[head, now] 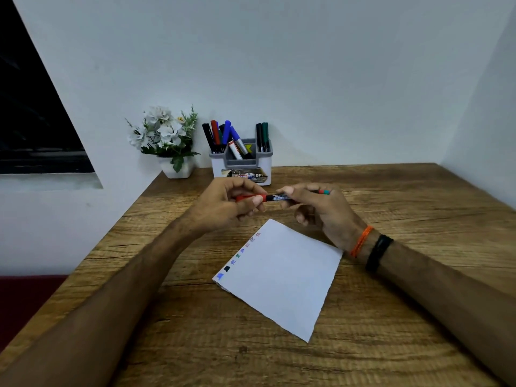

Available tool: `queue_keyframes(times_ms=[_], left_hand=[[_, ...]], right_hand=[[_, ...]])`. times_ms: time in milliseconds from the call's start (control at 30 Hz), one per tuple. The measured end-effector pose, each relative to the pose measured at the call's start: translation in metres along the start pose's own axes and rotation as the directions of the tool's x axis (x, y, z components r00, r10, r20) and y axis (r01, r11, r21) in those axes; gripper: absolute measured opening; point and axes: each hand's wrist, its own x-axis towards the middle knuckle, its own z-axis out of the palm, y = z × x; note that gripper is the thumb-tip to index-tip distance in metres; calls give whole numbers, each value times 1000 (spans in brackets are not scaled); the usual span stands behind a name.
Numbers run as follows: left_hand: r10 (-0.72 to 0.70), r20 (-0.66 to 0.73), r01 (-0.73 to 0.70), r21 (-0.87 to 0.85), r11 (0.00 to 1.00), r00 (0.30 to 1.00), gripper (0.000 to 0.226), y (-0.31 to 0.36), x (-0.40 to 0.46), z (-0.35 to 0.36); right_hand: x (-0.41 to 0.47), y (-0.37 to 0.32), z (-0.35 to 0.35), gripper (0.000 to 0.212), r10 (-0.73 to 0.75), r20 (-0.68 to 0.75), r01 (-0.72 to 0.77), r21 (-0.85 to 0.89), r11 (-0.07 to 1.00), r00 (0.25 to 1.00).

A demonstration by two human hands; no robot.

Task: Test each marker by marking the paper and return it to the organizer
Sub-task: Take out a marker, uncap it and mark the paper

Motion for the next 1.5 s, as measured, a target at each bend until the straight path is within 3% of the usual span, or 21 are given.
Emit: queue_keyframes(times_ms=[367,633,967,1133,1267,1433,1500], left_hand=[[11,-102,-14,-34,999,995,16,-5,3,-3],[-12,-69,14,28,1000,998,11,-5,1,1],[-2,-82,1,-17,1000,997,7,2,2,-2],[-5,-151,-9,-95,995,989,23,7,1,-13],[-49,-310,-19,-211,977,949,33,13,1,-7],[0,-370,-91,-228,969,929,51,28,0,7],[17,-390,-102,-199,975,921,57,31,0,9]], right_hand=[[4,7,-7,18,-130,134,140,-70,988,982],[7,11,-6,19,-218,154,242,-155,958,964],[9,7,-3,19,-225,161,249,-148,957,961],[10,2,0,21,-233,136,257,-204,945,963],[7,3,5,38,-240,97,259,-415,873,966],[4,-12,17,100,-337,214,398,-553,732,917],[6,-15,18,112,-385,252,456,-594,662,888]])
